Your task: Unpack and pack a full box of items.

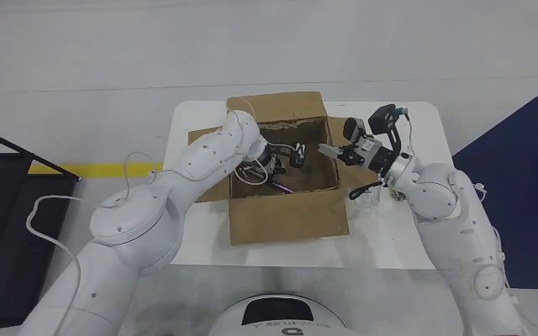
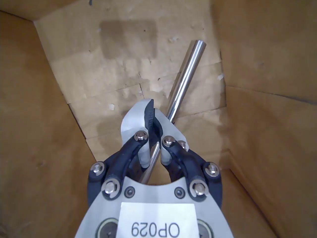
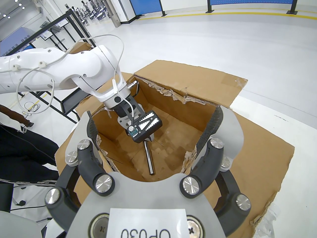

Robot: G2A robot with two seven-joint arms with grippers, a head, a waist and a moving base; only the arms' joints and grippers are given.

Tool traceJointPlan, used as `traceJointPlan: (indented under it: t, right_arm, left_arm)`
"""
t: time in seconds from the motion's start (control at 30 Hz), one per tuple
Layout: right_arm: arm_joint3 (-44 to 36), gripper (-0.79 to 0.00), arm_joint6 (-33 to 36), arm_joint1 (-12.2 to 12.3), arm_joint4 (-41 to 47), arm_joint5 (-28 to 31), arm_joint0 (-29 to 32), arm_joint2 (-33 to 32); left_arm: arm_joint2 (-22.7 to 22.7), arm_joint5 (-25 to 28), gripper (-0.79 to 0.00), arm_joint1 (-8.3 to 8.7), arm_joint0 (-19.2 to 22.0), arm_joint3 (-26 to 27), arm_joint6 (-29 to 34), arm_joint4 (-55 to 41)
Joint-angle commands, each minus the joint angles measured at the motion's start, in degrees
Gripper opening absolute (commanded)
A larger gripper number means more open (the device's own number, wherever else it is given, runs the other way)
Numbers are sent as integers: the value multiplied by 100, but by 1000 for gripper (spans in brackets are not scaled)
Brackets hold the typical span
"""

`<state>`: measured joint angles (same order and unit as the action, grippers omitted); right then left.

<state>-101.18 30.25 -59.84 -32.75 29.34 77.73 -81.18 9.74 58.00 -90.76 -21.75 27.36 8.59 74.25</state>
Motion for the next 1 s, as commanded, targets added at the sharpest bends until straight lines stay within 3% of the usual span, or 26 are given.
traceJointPlan:
  t: [0.0, 0.03, 0.1, 0.17, 0.23, 0.37, 0.6, 0.9, 0.97]
  right_arm:
    - [0, 0, 0, 0, 0, 0, 0, 0]
    - [0, 0, 0, 0, 0, 0, 0, 0]
    - [0, 0, 0, 0, 0, 0, 0, 0]
    - [0, 0, 0, 0, 0, 0, 0, 0]
    - [0, 0, 0, 0, 0, 0, 0, 0]
    - [0, 0, 0, 0, 0, 0, 0, 0]
    - [0, 0, 0, 0, 0, 0, 0, 0]
    - [0, 0, 0, 0, 0, 0, 0, 0]
    - [0, 0, 0, 0, 0, 0, 0, 0]
  left_arm:
    - [7, 0, -785, 31, 21, -4, -83, 44]
    - [23, -9, -773, 40, 31, -22, -110, 48]
    - [25, -248, -422, 32, 20, -24, -7, 153]
    - [0, -463, -228, -1, -41, 88, 191, 361]
    - [0, -625, -120, -39, -115, 176, 331, 567]
    - [0, -602, -123, -122, -202, 264, 306, 793]
    - [0, -618, -360, -280, -283, 72, 93, 1198]
    - [0, -607, -446, -516, -383, -308, -281, 1606]
    - [0, -596, -533, -567, -379, -382, -369, 1675]
